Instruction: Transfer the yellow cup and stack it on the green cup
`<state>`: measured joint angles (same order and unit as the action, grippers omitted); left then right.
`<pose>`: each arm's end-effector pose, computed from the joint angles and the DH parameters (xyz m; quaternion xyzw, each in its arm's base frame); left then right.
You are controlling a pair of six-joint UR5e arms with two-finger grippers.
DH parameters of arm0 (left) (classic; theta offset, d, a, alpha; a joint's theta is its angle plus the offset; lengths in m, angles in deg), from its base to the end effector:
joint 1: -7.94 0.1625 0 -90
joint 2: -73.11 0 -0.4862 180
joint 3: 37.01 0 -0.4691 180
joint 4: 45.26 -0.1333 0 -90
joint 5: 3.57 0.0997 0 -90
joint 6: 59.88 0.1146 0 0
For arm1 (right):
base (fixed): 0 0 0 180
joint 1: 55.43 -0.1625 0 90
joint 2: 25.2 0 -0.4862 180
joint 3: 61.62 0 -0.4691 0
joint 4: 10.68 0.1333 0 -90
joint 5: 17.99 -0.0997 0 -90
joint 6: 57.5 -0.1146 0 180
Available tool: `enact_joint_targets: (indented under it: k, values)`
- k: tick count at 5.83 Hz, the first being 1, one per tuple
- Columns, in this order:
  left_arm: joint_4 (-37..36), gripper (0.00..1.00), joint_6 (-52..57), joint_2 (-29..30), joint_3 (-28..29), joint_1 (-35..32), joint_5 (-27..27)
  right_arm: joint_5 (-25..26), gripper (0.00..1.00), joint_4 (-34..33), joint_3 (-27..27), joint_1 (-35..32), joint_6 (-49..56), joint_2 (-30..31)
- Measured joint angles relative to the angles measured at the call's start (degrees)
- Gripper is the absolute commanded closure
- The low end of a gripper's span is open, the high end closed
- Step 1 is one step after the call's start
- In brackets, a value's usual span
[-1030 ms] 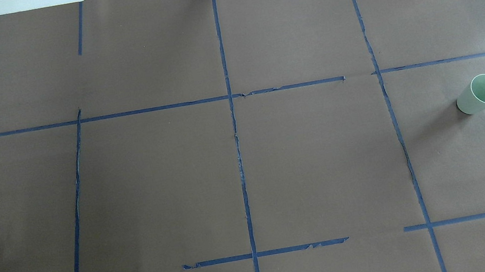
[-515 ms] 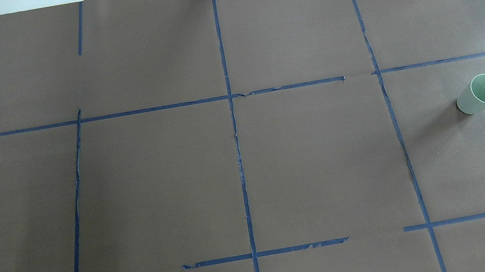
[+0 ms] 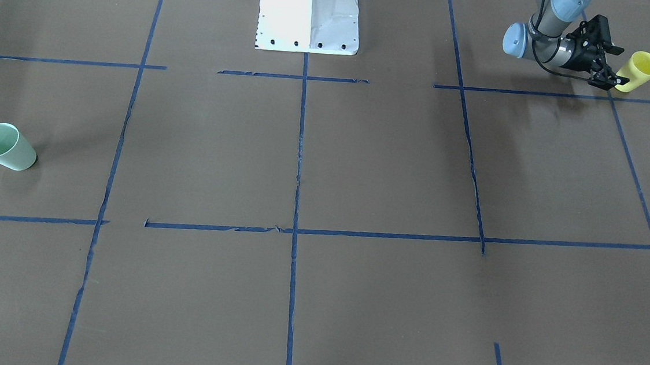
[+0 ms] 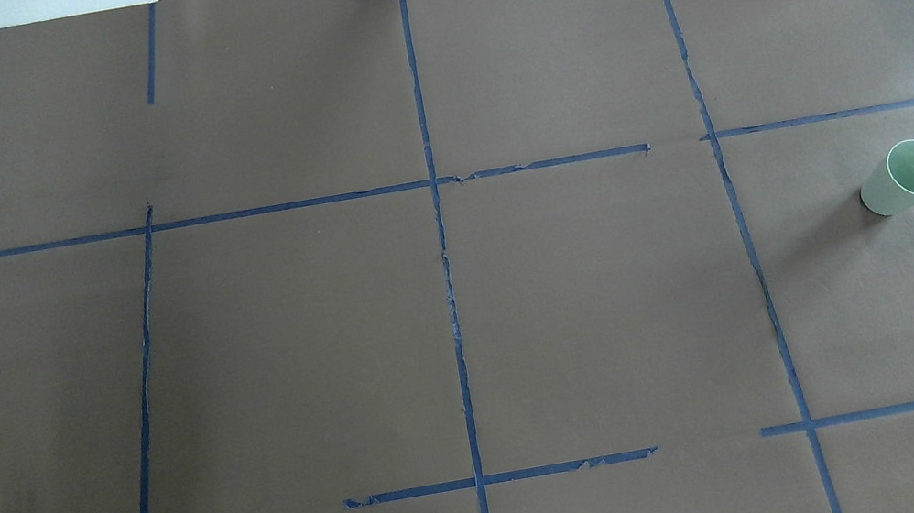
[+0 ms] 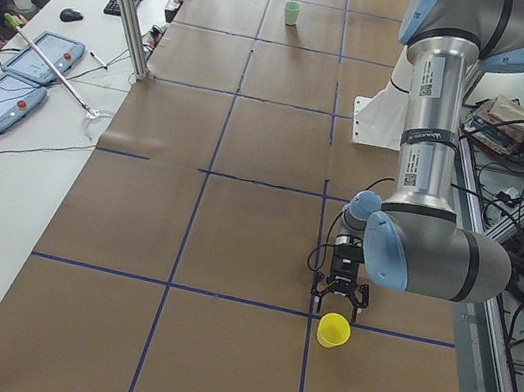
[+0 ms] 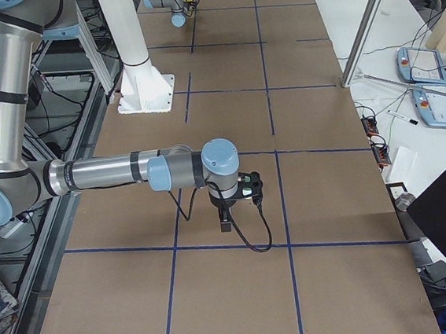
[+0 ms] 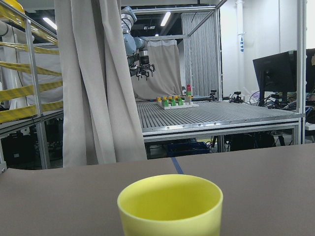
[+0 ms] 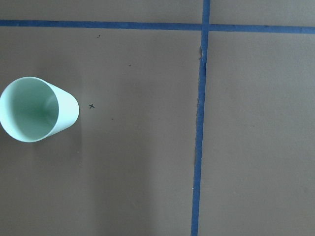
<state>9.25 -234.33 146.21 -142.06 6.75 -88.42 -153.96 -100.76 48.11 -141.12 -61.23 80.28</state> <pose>0.3345 -0.1506 0.7941 0.2443 -0.2108 -0.6327 0.7040 0.0174 -0.4458 0.6685 0.0061 -0.3916 -0.0189 0.9199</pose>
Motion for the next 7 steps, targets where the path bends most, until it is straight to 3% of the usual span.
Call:
enact_joint_targets:
  k: [3,4,5,6,7]
  values:
    - [5.1,0.0,0.6,-0.4,4.7,0.2,0.3,0.0,0.0,0.1,0.0,0.0,0.0,0.0]
    - [7.0,0.07,1.0,-0.4,6.8,0.3,0.3,0.0,0.0,0.1,0.1,0.0,-0.1,0.0]
    - [8.7,0.48,1.4,-0.5,8.5,0.3,0.3,0.0,0.0,0.1,0.1,0.0,-0.1,0.0]
    - [9.6,0.55,1.6,-0.5,9.0,0.3,0.3,0.0,0.0,0.1,0.1,0.0,-0.1,-0.1]
    - [9.9,0.55,1.7,-0.5,8.8,0.1,0.4,0.0,0.0,0.2,0.1,0.0,-0.2,-0.1]
